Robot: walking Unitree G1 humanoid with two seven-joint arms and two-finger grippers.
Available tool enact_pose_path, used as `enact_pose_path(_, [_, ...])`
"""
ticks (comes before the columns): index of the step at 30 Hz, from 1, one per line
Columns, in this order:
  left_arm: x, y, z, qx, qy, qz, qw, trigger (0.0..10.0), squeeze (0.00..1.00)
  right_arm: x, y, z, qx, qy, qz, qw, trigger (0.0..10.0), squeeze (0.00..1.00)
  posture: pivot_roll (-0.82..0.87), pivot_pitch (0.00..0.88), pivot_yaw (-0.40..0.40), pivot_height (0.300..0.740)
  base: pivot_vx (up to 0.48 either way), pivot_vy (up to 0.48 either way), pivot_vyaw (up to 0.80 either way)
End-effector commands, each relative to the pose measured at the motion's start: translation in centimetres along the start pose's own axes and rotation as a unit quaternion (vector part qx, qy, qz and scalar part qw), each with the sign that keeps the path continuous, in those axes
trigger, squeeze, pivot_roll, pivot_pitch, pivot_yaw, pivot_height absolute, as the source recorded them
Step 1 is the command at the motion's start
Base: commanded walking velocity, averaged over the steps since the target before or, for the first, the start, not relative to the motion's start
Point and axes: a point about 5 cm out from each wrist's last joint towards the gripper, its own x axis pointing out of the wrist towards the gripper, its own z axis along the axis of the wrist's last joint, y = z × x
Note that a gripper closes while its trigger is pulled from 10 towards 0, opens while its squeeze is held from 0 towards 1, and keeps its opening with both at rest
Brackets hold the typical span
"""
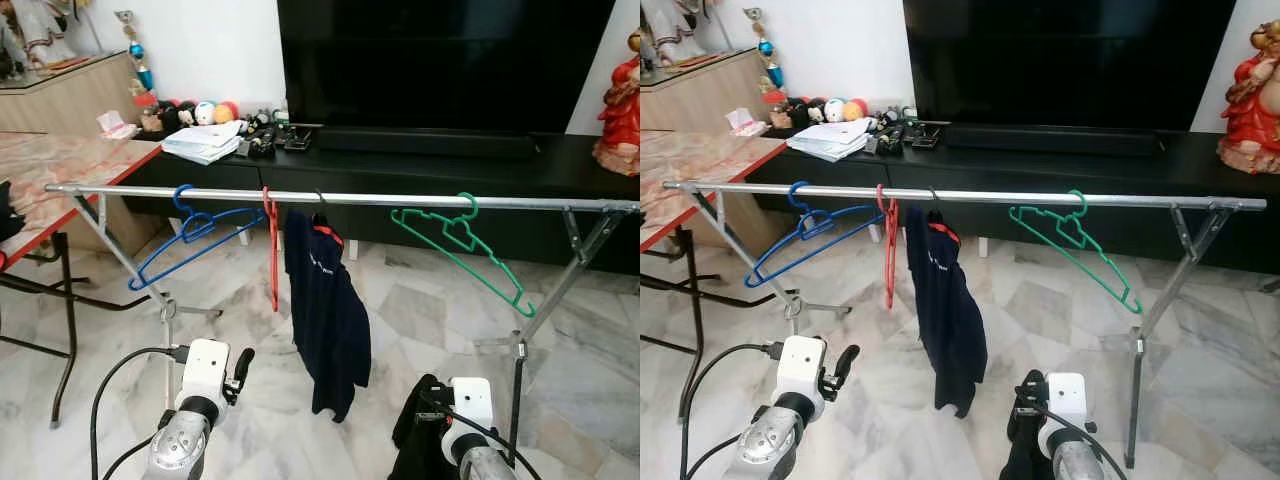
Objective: Hang hanger
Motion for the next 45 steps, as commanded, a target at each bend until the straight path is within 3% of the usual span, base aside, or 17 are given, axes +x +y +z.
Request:
enact_pose_path(1, [0.3,0.8,0.8,0.002,-0.01,0.009,1.0,10.0,0.0,0.3,0.4,0.6,-0.005,-0.012,0.011,1.0,10.0,0.0,-0.08,0.001,0.111,0.74,0.405,0.0,0.0])
enact_pose_path(28, [0.6,1.5,1.6,0.002,-0.025,0.018,1.0,10.0,0.0,0.2,1.2,-0.4,-0.03,0.01,0.051,0.998,10.0,0.0,-0.08,0.004,0.112,0.74,0.413,0.0,0.0])
enact_pose_path(36, [0.7,1.3,1.8,0.0,-0.029,0.004,1.0,10.0,0.0,0.0,1.3,-0.8,-0.027,0.018,0.055,0.998,10.0,0.0,-0.08,0.005,0.111,0.74,0.068,0.0,0.0])
enact_pose_path(39, [0.9,0.7,2.2,-0.007,-0.026,-0.026,0.999,10.0,0.0,0.0,1.3,-1.0,-0.026,0.022,0.055,0.998,10.0,0.0,-0.07,0.006,0.11,0.74,0.0,0.0,0.0])
enact_pose_path(40, [0.9,0.6,2.2,-0.01,-0.027,-0.031,0.999,10.0,0.07,0.0,1.3,-1.0,-0.026,0.022,0.055,0.998,10.0,0.0,-0.07,0.006,0.11,0.74,0.0,0.0,0.0])
enact_pose_path(41, [0.9,0.5,2.3,-0.014,-0.027,-0.035,0.999,10.0,0.62,0.0,1.3,-1.0,-0.026,0.023,0.055,0.998,10.0,0.0,-0.07,0.007,0.11,0.74,0.0,0.0,0.0])
enact_pose_path(42, [1.0,0.4,2.3,-0.024,-0.024,-0.039,0.999,10.0,1.0,0.0,1.3,-1.1,-0.026,0.024,0.055,0.998,10.0,0.0,-0.07,0.008,0.111,0.74,0.0,0.0,0.0])
enact_pose_path(45, [1.1,0.6,2.5,-0.031,-0.024,-0.038,0.999,10.0,1.0,-0.1,1.3,-1.2,-0.026,0.026,0.055,0.998,10.0,0.0,-0.07,0.007,0.112,0.74,0.0,0.0,0.0])
